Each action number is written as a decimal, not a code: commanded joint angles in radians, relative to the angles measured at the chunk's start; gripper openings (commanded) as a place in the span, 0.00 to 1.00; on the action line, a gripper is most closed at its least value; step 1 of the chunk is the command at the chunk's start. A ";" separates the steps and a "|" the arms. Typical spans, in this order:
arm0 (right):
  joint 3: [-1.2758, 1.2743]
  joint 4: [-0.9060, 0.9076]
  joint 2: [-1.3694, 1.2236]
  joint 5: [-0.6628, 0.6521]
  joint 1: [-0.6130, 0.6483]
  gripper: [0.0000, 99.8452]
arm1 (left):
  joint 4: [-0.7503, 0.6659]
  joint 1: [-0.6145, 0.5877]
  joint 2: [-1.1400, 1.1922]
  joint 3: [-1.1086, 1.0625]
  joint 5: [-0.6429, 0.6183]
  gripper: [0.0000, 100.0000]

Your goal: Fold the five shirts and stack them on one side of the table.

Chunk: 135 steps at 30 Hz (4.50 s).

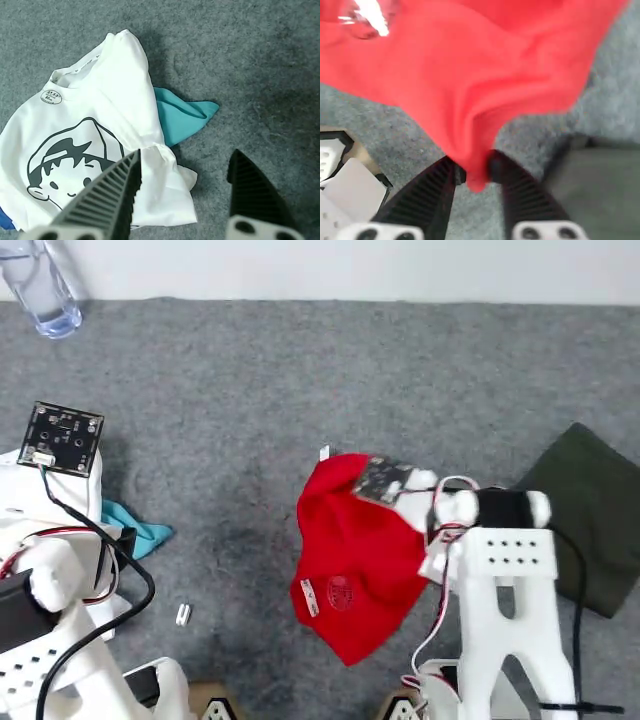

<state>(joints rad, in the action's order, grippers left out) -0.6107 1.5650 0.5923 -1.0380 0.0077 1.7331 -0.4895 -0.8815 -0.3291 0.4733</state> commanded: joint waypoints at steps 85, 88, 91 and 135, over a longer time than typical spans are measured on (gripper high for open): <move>0.351 0.073 -0.137 0.750 -0.088 0.01 | 0.011 -0.003 -0.008 -0.053 0.008 0.23; 0.338 0.097 -0.154 0.671 -0.133 0.01 | 0.011 -0.003 -0.008 -0.053 0.008 0.23; 0.287 0.084 -0.199 0.651 -0.156 0.01 | 0.012 -0.003 -0.008 -0.053 0.008 0.23; 0.048 -0.318 -0.630 1.088 0.124 0.06 | 0.020 -0.005 -0.008 -0.053 0.008 0.23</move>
<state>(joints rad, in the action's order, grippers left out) -0.6061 1.2459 -0.0399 0.0606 0.1320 1.7331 -0.4895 -0.8815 -0.3905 0.4733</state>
